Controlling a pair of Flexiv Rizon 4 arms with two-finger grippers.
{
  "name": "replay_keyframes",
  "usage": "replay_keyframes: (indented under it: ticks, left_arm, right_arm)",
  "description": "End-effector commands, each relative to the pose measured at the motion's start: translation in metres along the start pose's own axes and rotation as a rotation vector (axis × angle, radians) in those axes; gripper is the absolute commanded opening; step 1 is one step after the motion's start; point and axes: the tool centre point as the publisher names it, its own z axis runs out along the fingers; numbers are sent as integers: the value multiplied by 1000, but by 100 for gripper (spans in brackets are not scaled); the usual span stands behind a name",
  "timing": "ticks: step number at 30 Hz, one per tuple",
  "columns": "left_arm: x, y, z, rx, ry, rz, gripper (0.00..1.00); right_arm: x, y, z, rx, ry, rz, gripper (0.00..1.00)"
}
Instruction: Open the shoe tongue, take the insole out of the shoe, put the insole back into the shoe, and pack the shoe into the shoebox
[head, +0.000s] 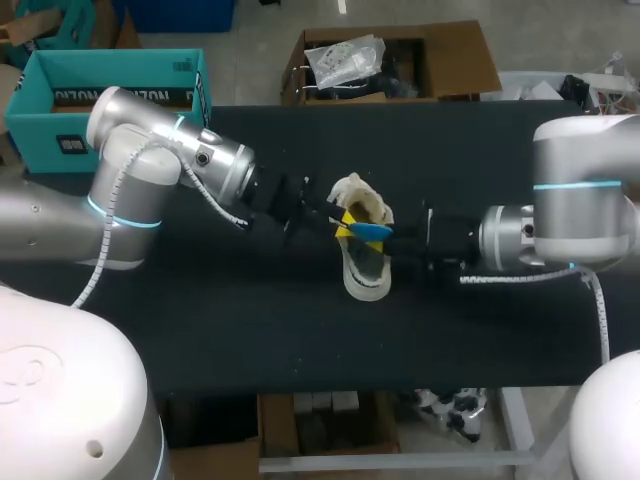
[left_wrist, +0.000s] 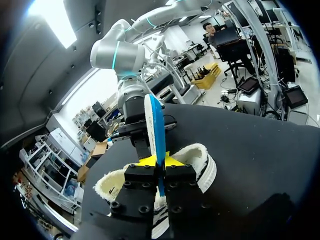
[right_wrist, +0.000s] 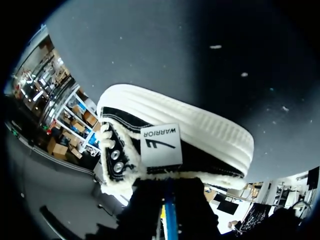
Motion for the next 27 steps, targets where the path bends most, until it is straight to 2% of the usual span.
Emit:
replay_keyframes:
  ticks: [1,2,5,12,14,20,27]
  left_arm:
    - [3,3,-1,-1,-9,-3,0]
    - [4,3,-2,-1,-10,-5,0]
    - [6,3,-5,0,-13,-6,0]
    - [9,1,-4,1,-19,-8,0]
    - [10,0,-3,3,-19,-7,0]
    - [11,1,-1,-5,-20,-1,0]
    - [6,13,3,-32,-30,-20,0]
  right_arm:
    - [-10,-12,-7,-5,14,-8,29]
    - [-13,-16,-9,-9,17,-11,37]
    - [-20,-25,-16,-16,34,-29,37]
    - [-21,-35,-18,19,39,-85,18]
    - [-20,-35,-15,22,35,-90,0]
    - [-15,-29,-12,30,27,-94,0]
    - [-1,-9,-6,10,16,-58,0]
